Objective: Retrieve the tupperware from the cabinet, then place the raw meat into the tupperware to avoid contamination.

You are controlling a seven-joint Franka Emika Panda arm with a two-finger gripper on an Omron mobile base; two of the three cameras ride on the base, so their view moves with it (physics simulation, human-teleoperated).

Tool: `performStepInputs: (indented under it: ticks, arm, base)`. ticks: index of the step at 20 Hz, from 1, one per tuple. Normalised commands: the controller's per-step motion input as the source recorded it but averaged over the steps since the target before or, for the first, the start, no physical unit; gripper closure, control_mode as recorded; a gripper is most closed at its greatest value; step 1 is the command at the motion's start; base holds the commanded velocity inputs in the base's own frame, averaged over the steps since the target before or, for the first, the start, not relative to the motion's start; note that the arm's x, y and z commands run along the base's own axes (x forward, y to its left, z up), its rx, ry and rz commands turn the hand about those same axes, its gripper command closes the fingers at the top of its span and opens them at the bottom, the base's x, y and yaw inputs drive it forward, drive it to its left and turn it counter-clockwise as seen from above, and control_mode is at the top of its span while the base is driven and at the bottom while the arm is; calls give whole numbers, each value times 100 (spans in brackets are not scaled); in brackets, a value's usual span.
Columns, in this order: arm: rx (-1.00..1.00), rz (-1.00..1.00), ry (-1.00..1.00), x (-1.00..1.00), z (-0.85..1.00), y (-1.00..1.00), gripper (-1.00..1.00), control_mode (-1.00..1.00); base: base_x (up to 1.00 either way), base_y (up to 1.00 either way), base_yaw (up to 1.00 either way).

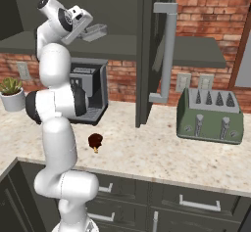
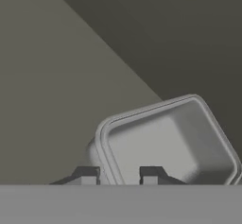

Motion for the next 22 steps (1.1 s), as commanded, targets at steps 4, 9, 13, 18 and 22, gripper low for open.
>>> performStepInputs:
  ticks: [4, 9, 13, 18, 22]
  arm:
    - [0, 0, 8, 1, -16, 0, 100, -100]
    - [0, 0, 3, 0, -11, 3, 100, -100]
    - [0, 0, 0, 0, 0, 8, 100, -100]
    - [0, 0, -12, 0, 0, 14, 100, -100]
    - [-5, -1, -17, 0, 0, 4, 100, -100]
  base:
    - [0, 0, 0]
    - [0, 0, 0]
    - [0, 0, 0]
    - [0, 0, 0]
    - [0, 0, 0]
